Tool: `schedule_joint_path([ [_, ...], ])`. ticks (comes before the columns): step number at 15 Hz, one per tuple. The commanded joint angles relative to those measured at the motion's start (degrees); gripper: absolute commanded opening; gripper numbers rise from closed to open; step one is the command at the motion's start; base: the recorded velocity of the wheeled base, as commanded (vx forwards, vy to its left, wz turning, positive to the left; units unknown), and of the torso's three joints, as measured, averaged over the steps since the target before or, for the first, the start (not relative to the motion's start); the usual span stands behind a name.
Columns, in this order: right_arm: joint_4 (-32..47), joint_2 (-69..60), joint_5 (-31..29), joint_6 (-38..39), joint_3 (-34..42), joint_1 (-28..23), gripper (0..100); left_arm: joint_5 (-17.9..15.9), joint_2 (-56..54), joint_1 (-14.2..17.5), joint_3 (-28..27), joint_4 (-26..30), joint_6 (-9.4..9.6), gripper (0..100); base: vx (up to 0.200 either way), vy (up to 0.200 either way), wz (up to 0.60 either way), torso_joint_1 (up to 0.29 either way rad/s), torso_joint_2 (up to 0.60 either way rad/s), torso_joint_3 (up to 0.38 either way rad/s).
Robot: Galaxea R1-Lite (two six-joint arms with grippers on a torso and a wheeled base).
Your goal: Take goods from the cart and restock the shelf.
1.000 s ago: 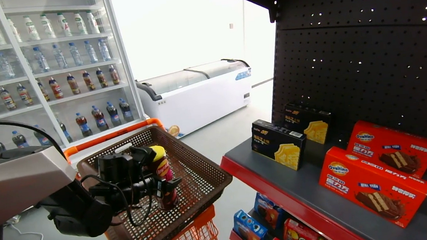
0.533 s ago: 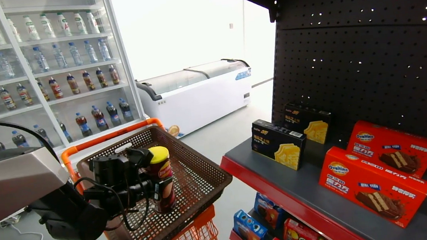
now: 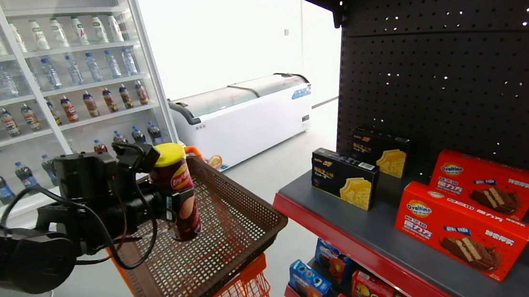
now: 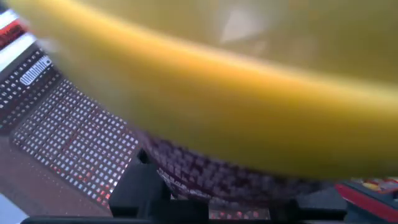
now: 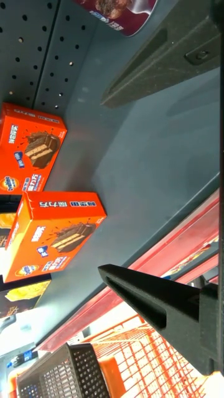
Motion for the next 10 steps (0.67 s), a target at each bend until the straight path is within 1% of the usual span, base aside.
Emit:
schedule_joint_path([
  [1,-0.02,0.02,0.01,-0.04,0.0,0.01,100,-4.34,-11.16,-0.09,-1.8,7.22,-0.21,0,0.0,0.0,0.0,0.0,0.0,0.0],
  [2,-0.02,0.02,0.01,-0.04,0.0,0.01,100,-7.86,-13.88,0.35,-1.62,8.89,-0.29,0,0.0,0.0,0.0,0.0,0.0,0.0],
  [4,-0.02,0.02,0.01,-0.04,0.0,0.01,100,-8.82,-17.49,0.53,-1.27,9.95,-0.29,0,0.0,0.0,0.0,0.0,0.0,0.0],
  [6,-0.02,0.02,0.01,-0.04,0.0,0.01,100,-10.76,-18.45,0.44,-1.8,9.51,-1.61,0,0.0,0.0,0.0,0.0,0.0,0.0],
  [7,-0.02,0.02,0.01,-0.04,0.0,0.01,100,-14.45,-20.3,0.26,-1.09,9.6,-3.46,0,0.0,0.0,0.0,0.0,0.0,0.0],
  [8,-0.02,0.02,0.01,-0.04,0.0,0.01,100,-15.85,-23.11,-0.09,0.58,10.56,-3.98,0,0.0,0.0,0.0,0.0,0.0,0.0],
  [10,-0.02,0.02,0.01,-0.04,0.0,0.01,100,-16.73,-23.2,-0.97,2.69,10.48,-3.72,0,0.0,0.0,0.0,0.0,0.0,0.0],
])
